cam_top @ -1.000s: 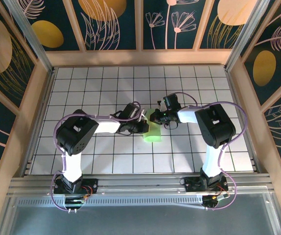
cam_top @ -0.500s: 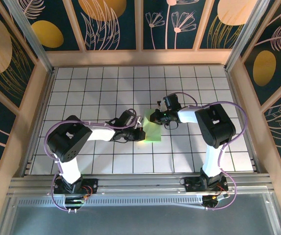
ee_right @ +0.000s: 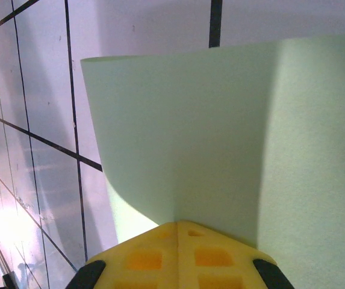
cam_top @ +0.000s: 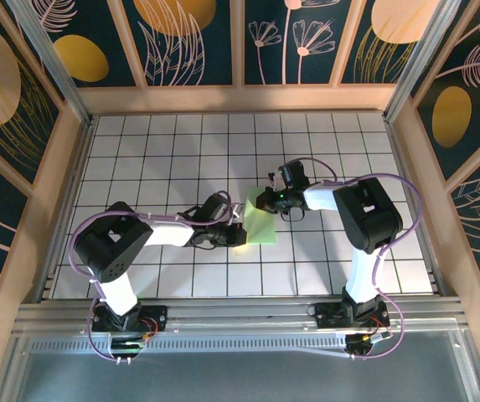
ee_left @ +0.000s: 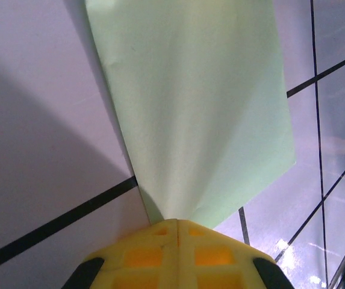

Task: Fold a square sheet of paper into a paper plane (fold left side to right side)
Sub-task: First fold the square sheet of paper in half at the center of the table, then hold the square sheet of paper at the center of the table.

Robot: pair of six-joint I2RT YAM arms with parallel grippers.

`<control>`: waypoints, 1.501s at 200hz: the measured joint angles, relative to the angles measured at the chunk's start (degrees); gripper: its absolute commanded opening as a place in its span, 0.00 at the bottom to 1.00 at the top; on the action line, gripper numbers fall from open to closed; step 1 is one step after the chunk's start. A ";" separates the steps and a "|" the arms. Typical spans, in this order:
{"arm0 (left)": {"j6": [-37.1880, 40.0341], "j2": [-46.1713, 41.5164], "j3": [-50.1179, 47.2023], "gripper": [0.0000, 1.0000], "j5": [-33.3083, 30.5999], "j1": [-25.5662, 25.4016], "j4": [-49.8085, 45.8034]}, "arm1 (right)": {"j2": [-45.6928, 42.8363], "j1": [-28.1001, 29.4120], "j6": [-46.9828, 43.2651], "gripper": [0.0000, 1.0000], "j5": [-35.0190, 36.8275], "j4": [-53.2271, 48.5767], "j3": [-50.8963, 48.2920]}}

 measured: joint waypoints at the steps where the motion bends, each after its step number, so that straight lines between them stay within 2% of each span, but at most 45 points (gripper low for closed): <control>1: 0.02 -0.02 0.00 0.00 0.00 0.00 0.00 | 0.00 0.00 0.00 0.00 0.00 0.00 0.00; 69: -0.13 -1.33 -0.90 0.00 0.02 -0.33 -1.27 | 0.00 0.02 -0.37 0.00 -0.04 -0.04 0.00; 107: -0.13 -4.11 -1.44 0.00 0.35 -0.68 -5.92 | 0.00 0.02 -0.39 0.00 -0.04 -0.04 0.00; 143: 0.39 -5.38 1.81 0.00 2.36 1.51 -8.81 | 0.00 0.07 -0.42 0.00 -0.02 -0.04 0.02; 198: 3.58 5.49 15.87 0.00 3.41 3.30 -9.01 | 0.02 0.20 -0.42 0.00 0.15 -0.66 0.37; 237: 4.02 11.23 17.66 0.00 3.93 3.26 -9.55 | 0.02 0.31 -0.44 0.00 0.39 -1.16 0.66; 276: 3.93 11.54 17.75 0.00 4.35 3.37 -9.35 | 0.00 0.37 -0.59 0.00 0.39 -1.66 1.03; 300: 3.34 11.52 17.11 0.00 4.39 3.37 -8.44 | -0.20 0.39 -0.63 0.12 0.96 -2.91 1.60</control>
